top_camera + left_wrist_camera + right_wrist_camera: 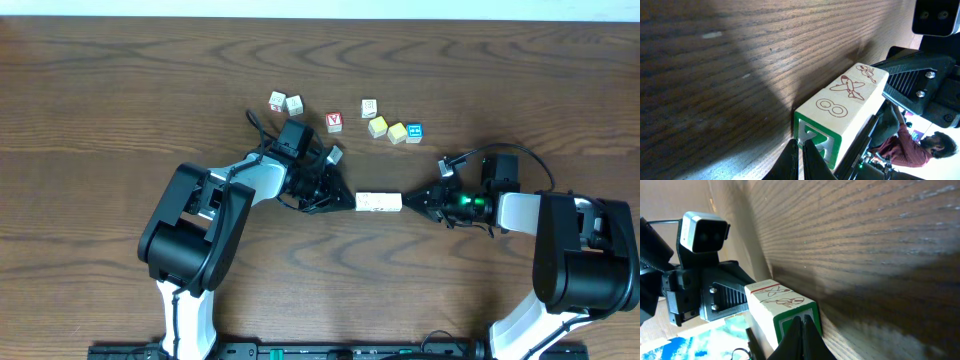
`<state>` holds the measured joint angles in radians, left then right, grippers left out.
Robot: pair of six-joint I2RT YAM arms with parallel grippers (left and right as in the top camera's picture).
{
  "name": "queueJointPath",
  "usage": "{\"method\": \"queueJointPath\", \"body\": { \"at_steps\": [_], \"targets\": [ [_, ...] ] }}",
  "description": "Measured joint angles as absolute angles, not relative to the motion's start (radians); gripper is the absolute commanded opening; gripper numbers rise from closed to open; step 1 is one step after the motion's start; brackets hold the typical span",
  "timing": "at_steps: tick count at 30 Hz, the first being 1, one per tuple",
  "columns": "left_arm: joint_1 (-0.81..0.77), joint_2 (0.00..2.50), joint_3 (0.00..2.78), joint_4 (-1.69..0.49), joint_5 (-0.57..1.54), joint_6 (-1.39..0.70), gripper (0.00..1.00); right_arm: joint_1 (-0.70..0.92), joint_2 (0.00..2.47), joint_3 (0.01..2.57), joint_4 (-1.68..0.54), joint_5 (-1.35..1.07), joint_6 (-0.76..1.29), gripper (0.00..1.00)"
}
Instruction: Lift 3 blocks
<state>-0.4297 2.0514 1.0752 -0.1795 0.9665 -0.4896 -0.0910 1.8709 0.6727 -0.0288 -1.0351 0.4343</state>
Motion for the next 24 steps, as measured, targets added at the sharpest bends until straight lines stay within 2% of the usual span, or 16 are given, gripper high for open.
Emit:
{"method": "queueJointPath", "body": {
  "at_steps": [24],
  "targets": [
    [-0.428,1.952,1.072,-0.21,0.987,-0.471,0.08,-0.089,1.841,0.673,-0.019,-1.042,0.438,0.01]
  ]
}}
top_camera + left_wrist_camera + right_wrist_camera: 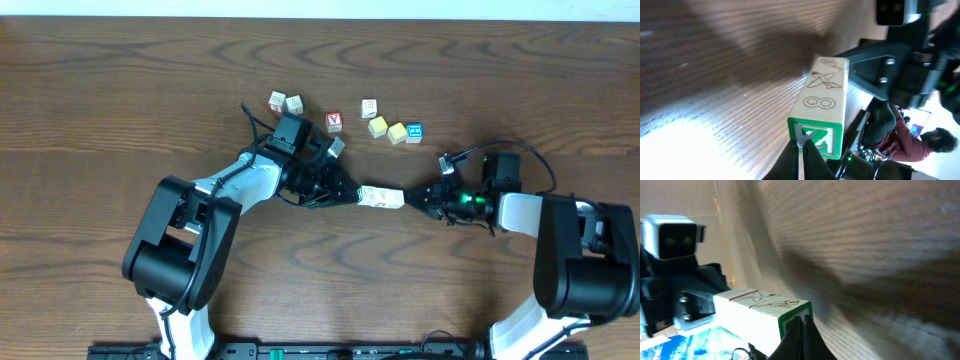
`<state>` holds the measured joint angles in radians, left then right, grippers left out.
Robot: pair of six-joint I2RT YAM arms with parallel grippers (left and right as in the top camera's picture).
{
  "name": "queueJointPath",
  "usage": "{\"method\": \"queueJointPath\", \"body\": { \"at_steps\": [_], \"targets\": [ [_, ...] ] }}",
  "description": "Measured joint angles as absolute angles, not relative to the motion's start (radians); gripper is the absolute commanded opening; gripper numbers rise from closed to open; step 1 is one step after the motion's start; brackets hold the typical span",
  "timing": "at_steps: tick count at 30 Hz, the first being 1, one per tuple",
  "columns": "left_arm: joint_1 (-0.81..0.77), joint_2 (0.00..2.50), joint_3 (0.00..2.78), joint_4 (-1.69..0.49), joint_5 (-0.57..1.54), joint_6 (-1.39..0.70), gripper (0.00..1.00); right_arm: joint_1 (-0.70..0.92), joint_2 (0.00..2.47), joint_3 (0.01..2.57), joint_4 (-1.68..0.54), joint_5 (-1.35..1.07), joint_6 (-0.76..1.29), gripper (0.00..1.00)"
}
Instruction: Lift 3 blocks
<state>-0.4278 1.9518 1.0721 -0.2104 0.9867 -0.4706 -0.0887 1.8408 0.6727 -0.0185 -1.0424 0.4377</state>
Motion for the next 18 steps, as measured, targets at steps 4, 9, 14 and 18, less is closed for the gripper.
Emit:
{"method": "queueJointPath", "body": {
  "at_steps": [4,9,14,18],
  "targets": [
    [-0.428,1.952,1.072,-0.217,0.973,-0.471,0.07,-0.089,1.794,0.673,-0.016,-1.04,0.442,0.01],
    [-0.428,1.952,1.072,-0.222,0.955,-0.471,0.07,-0.082,1.776,0.673,-0.01,-1.042,0.445,0.01],
    [-0.428,1.952,1.072,-0.226,0.946,-0.471,0.07,-0.079,1.776,0.673,-0.01,-1.04,0.445,0.01],
    [-0.427,1.952,1.072,-0.229,0.937,-0.471,0.07,-0.073,1.776,0.673,-0.009,-1.039,0.448,0.01]
  ]
}}
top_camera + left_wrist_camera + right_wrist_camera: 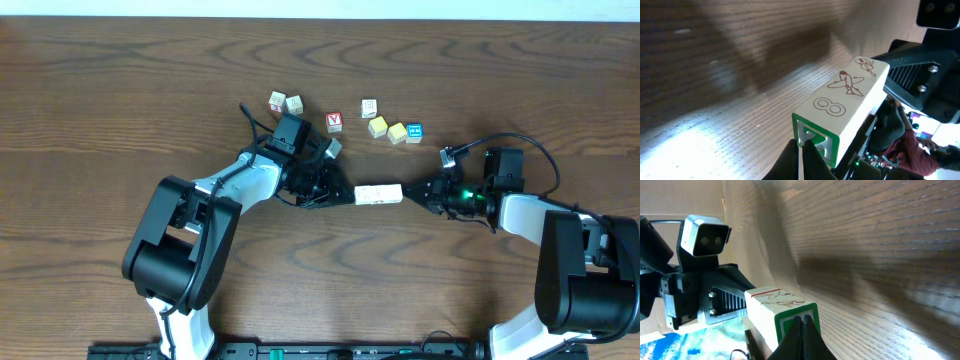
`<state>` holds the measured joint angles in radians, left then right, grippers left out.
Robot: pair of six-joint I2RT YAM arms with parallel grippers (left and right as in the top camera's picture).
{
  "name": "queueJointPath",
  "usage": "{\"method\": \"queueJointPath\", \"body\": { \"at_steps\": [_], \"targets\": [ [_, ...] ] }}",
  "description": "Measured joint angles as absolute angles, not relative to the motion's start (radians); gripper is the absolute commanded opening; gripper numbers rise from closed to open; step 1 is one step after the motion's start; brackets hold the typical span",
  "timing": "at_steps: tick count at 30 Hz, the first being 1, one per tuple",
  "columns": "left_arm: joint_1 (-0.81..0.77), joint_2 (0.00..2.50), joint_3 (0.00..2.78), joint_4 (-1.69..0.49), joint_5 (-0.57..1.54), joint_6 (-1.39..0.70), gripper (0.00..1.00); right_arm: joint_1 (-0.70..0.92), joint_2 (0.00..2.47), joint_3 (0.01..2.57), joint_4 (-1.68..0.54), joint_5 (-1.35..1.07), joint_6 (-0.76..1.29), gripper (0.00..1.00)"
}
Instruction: Lift 3 blocks
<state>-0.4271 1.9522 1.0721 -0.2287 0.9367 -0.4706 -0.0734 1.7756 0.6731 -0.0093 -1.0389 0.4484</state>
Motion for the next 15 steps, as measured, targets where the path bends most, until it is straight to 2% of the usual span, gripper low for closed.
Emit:
{"method": "queueJointPath", "body": {
  "at_steps": [15],
  "targets": [
    [-0.426,1.952,1.072,-0.237,0.928,-0.472,0.07,-0.068,1.775,0.673,-0.01,-1.039,0.467,0.01]
  ]
}}
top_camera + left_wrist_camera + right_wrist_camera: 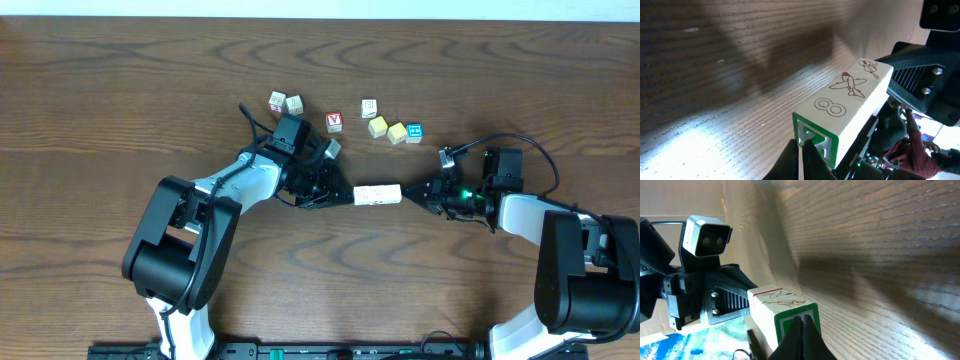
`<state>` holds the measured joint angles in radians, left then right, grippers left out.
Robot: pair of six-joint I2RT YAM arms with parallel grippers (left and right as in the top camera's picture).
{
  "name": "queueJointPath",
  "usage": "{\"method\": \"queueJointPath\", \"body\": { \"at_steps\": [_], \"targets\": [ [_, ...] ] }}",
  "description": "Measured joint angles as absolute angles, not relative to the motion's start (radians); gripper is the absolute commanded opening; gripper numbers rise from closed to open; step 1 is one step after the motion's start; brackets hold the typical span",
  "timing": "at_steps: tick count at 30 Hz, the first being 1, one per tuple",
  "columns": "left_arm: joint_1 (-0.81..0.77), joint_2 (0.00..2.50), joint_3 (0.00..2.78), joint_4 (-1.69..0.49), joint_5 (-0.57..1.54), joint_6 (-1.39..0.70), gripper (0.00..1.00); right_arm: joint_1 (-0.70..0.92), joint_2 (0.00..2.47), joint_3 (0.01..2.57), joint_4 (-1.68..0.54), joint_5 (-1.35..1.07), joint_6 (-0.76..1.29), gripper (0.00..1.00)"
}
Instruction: Lift 3 blocks
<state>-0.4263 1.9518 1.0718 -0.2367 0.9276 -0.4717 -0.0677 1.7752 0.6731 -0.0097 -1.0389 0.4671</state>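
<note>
A row of three pale wooden blocks (378, 194) hangs level above the table, squeezed end to end between my two grippers. My left gripper (350, 198) is shut, its tips pressing the row's green-framed left end (815, 142). The top faces (850, 92) show an 8 and aeroplane drawings. My right gripper (407, 197) is shut too and pushes on the green-framed right end (795, 322). In both wrist views the row's shadow lies apart from it on the wood.
Several loose blocks lie behind the row: two pale ones (285, 103) at the left, a red one (334, 122), a pale one (369, 108), two yellow ones (387, 130) and a blue one (414, 132). Both arms reach in from the table's front.
First the three-block row lay on the table, pinched between both shut grippers. Then it was off the wood and tilted, a little farther back. After that it was level and clear of the table, its shadow apart from it, and it stays held there now.
</note>
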Motion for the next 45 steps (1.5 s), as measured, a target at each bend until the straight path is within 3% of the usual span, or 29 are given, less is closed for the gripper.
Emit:
{"method": "queueJointPath", "body": {
  "at_steps": [45],
  "targets": [
    [-0.426,1.95,1.065,-0.254,0.889,-0.474,0.07,-0.004,1.692,0.68,-0.052,-0.915,0.519,0.01]
  ]
}}
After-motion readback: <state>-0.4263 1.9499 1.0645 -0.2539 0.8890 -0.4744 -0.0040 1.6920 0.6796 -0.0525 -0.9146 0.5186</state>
